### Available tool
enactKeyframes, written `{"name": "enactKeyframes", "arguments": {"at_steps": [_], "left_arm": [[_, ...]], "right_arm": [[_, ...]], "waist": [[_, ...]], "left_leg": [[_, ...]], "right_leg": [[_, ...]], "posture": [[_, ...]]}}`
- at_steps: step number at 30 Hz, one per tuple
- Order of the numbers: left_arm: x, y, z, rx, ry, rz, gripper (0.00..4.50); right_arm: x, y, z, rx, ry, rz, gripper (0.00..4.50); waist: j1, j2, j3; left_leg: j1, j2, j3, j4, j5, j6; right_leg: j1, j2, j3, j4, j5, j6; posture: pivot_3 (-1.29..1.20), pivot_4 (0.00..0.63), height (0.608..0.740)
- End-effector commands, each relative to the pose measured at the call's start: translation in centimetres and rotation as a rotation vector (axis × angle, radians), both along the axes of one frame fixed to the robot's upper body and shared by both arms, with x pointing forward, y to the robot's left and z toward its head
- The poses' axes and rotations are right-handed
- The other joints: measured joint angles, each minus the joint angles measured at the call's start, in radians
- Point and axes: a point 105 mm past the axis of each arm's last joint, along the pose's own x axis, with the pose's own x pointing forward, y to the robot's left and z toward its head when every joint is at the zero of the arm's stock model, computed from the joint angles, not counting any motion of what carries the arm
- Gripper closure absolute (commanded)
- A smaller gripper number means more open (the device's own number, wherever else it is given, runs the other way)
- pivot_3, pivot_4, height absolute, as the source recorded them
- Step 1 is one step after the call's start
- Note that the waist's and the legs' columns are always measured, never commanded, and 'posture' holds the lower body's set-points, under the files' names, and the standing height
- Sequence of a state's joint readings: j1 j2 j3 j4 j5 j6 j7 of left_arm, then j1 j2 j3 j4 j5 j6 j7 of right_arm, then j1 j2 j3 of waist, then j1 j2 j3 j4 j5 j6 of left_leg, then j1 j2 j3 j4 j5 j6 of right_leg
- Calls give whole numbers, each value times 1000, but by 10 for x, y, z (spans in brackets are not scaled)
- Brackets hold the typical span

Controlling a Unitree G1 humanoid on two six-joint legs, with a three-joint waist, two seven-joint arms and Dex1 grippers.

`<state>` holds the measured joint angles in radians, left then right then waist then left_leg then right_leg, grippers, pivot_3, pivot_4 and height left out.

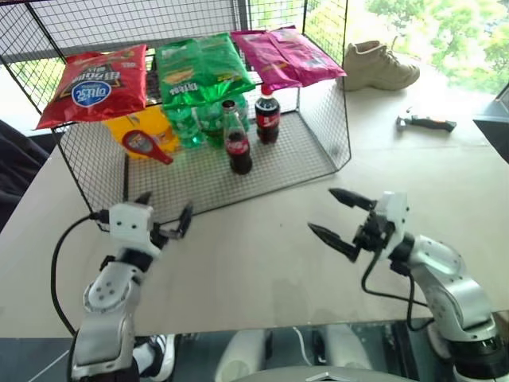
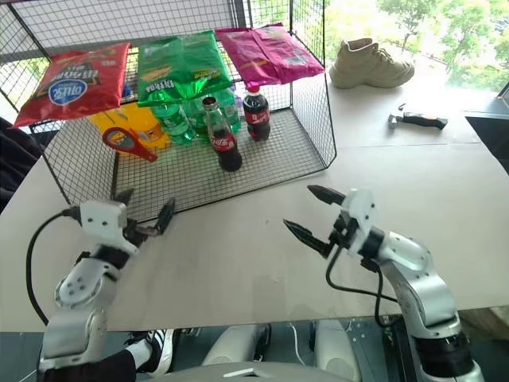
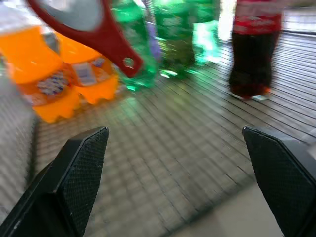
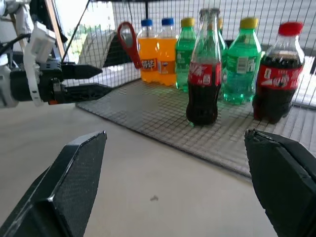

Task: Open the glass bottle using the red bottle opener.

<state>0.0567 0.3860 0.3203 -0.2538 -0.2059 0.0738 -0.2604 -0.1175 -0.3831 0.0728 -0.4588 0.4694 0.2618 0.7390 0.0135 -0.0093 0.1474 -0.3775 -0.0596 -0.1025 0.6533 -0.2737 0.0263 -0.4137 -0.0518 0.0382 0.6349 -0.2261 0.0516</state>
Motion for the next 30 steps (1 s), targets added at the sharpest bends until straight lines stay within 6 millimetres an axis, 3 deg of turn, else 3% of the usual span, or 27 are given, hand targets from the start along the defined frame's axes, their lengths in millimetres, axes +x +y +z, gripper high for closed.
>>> {"name": "enactKeyframes", "arguments": {"at_steps": [1, 7, 18, 27, 30], "left_arm": [[4, 25, 25, 12, -116, 143, 18], [12, 48, 45, 8, -198, 256, 18], [31, 56, 56, 27, -229, 236, 18], [51, 48, 57, 3, -232, 166, 18], [55, 34, 57, -25, -234, 91, 18]], "right_arm": [[-4, 8, 22, 15, -76, -1, 0], [-5, 14, 29, -13, -101, -25, 0], [-12, 19, 31, -89, -58, -105, 0], [-12, 19, 28, -92, -38, -154, 0], [-11, 18, 26, -92, -38, -158, 0]], "waist": [[0, -1, 0], [-1, -1, -1], [-3, -1, -1], [1, -1, -1], [2, -1, -1]], "left_leg": [[0, 0, 0, 0, 0, 0], [0, -1, 0, 0, 0, 0], [1, -2, -1, 0, 2, -3], [3, -1, -12, 0, 6, -8], [3, 0, -16, 0, 7, -10]], "right_leg": [[0, 0, 0, 1, 0, 0], [-1, -1, 0, 3, 0, 0], [-2, -1, 0, 7, 0, 0], [1, 2, -10, 8, 2, -4], [2, 3, -13, 8, 3, -5]], "posture": [[0, 150, 740], [0, 150, 740], [0, 150, 740], [0, 150, 740], [0, 150, 740]]}}
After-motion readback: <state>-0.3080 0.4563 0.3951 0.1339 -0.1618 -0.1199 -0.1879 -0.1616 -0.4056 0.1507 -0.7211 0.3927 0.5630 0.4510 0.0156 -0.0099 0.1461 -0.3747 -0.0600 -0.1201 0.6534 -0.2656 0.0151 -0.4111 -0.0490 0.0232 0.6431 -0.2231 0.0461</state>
